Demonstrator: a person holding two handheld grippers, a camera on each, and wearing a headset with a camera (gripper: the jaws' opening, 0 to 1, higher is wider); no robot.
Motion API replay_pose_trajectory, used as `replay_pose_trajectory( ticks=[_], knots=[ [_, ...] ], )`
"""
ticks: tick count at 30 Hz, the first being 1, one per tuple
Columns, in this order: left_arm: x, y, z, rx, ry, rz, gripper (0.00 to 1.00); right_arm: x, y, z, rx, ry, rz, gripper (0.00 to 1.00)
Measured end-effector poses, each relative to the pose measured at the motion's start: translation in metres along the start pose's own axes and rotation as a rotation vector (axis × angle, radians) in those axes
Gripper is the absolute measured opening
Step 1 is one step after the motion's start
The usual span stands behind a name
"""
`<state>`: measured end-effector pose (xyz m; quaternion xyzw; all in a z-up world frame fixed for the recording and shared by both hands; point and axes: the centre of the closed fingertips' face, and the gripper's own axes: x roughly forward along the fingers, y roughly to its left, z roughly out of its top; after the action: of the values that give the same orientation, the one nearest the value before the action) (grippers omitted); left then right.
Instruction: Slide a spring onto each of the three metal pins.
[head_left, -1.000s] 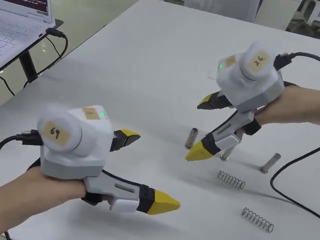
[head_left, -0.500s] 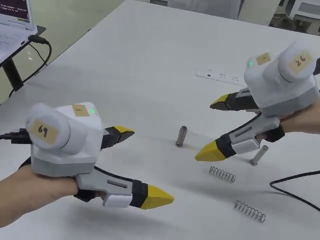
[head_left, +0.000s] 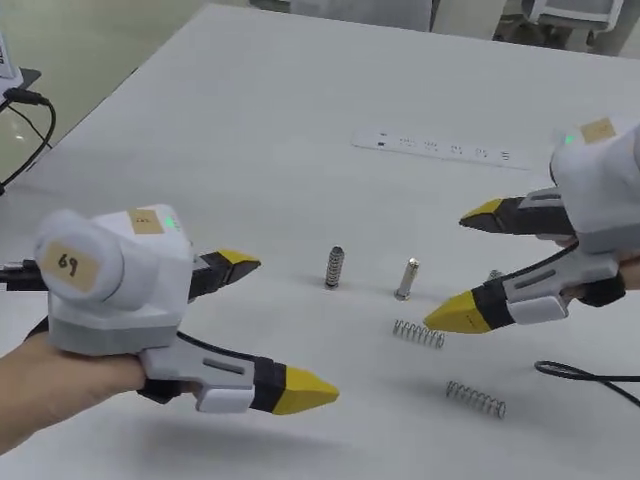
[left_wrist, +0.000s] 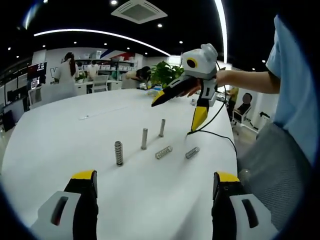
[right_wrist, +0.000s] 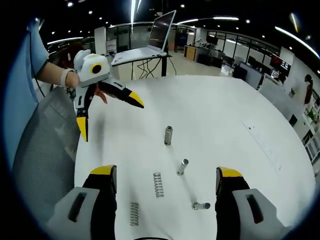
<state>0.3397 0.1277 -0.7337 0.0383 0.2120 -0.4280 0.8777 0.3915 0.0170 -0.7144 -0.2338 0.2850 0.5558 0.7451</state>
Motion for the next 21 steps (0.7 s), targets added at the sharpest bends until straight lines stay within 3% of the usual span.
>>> replay_pose_trajectory(
  ticks=[21],
  knots=[
    [0.027,-0.018,0.014,0.074,0.027,-0.097,0.91,-0.060,0.002,-0.052,0.136,-0.038,-0.124,0.80]
  ],
)
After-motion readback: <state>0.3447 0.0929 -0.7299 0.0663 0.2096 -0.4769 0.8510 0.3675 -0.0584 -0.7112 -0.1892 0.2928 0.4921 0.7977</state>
